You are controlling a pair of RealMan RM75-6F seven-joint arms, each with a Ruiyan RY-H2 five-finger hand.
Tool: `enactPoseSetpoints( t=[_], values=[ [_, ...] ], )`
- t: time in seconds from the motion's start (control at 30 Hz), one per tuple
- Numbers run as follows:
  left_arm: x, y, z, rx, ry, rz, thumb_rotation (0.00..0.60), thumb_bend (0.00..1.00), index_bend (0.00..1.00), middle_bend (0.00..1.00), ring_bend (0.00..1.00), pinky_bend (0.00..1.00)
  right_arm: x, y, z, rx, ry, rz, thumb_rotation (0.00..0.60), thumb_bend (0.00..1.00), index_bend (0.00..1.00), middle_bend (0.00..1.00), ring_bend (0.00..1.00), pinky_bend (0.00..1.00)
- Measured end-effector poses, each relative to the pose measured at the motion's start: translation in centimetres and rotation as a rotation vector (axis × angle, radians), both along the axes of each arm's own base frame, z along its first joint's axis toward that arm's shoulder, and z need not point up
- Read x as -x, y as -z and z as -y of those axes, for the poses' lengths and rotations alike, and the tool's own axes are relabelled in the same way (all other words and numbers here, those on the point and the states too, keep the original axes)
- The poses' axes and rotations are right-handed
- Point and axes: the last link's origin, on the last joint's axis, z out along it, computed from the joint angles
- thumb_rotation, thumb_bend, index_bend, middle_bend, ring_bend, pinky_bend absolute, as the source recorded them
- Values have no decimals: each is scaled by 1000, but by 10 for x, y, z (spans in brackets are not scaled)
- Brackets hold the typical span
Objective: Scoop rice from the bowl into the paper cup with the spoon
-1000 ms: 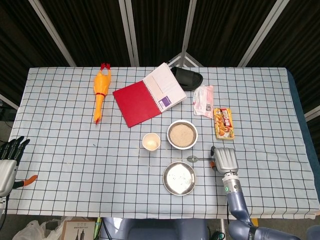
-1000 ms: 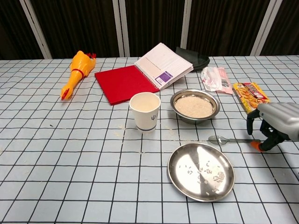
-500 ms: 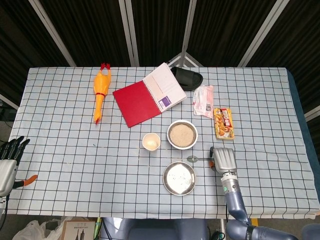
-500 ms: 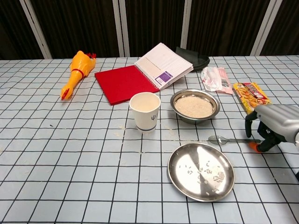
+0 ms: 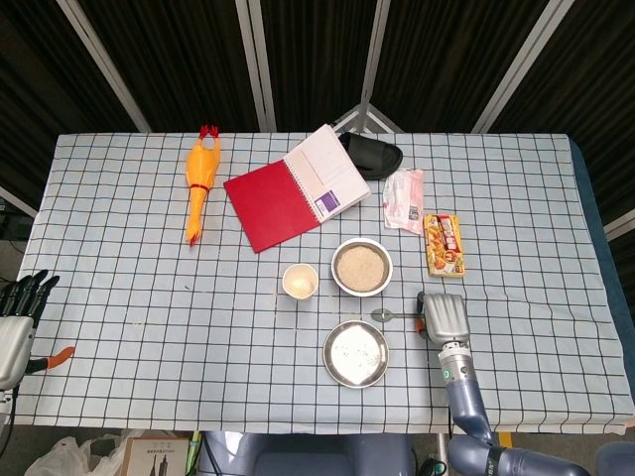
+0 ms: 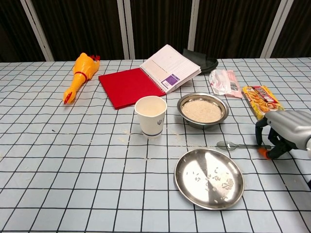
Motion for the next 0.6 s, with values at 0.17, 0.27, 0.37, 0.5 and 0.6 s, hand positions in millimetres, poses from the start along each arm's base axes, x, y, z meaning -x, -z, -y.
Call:
enactPoseSetpoints(
  t=[0.17,0.27,0.37,0.5,0.6],
  values=[
    [0,0,0,0,0,0,600,0,0,0,0,0,-2,1,-1,-3,-5,7,600,473,589,922,980,885],
    [0,0,0,0,0,0,600,0,0,0,0,0,-3,1,-2,-2,-10,10,600,475,590,922,980,885],
    [0,0,0,-1,1,0,600,0,0,0,0,0,-4,-1,-2,2,-13,10,600,475,590,922,980,884],
    [0,0,0,-1,0,1,600,0,0,0,0,0,-5,-4,-1,11,-20,14,600,475,595,922,980,885],
    [0,0,0,0,1,0,600,0,0,0,0,0,-7,-9,0,23,-28,17,600,476,603,922,980,885]
  ],
)
